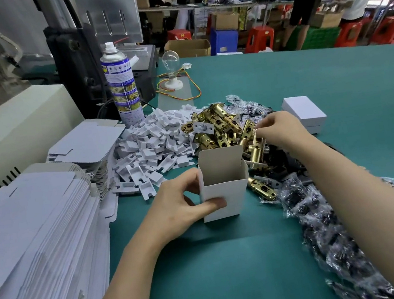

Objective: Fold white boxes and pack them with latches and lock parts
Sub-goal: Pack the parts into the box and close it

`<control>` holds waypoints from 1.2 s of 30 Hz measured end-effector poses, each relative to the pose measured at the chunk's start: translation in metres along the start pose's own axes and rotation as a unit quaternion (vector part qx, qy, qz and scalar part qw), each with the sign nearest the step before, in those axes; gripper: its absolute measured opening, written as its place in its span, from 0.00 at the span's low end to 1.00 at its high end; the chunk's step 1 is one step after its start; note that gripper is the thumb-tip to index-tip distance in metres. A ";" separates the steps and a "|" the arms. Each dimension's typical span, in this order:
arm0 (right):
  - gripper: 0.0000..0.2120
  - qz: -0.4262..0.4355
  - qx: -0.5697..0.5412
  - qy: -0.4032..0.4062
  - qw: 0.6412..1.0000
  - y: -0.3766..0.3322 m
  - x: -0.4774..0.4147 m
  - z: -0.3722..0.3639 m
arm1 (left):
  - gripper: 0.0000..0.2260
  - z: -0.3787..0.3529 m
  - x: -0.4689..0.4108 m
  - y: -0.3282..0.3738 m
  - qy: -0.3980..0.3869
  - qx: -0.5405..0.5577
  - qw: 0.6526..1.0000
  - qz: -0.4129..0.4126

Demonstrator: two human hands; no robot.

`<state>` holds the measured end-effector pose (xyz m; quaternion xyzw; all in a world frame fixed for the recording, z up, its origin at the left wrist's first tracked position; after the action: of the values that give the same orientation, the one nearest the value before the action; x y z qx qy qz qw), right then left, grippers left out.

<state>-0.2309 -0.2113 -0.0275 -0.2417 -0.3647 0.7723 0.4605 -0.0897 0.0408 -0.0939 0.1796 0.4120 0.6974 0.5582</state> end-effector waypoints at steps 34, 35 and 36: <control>0.14 0.313 -0.180 -0.099 0.927 -0.074 0.131 0.017 | 0.16 0.000 0.000 0.002 -0.010 0.001 1.000 0.017; 0.13 0.315 -0.160 -0.099 0.930 -0.074 0.130 0.018 | 0.16 0.000 0.000 0.003 -0.011 0.002 1.000 0.016; 0.12 0.315 -0.144 -0.096 0.933 -0.073 0.129 0.019 | 0.16 0.001 0.001 0.003 -0.011 0.002 1.000 0.015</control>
<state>-0.2647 -0.0802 0.0371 -0.3324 -0.4195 0.8367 0.1163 -0.0913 0.0417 -0.0912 0.1950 0.4046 0.7028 0.5516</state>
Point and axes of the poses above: each hand's wrist, its own x-axis away from the middle knuckle, its own z-axis out of the back of the hand, y = z × x, the point moved 1 cm from there along -x, towards the middle knuckle, and after that the axes turned 12 degrees about -x, right-handed, at the moved point
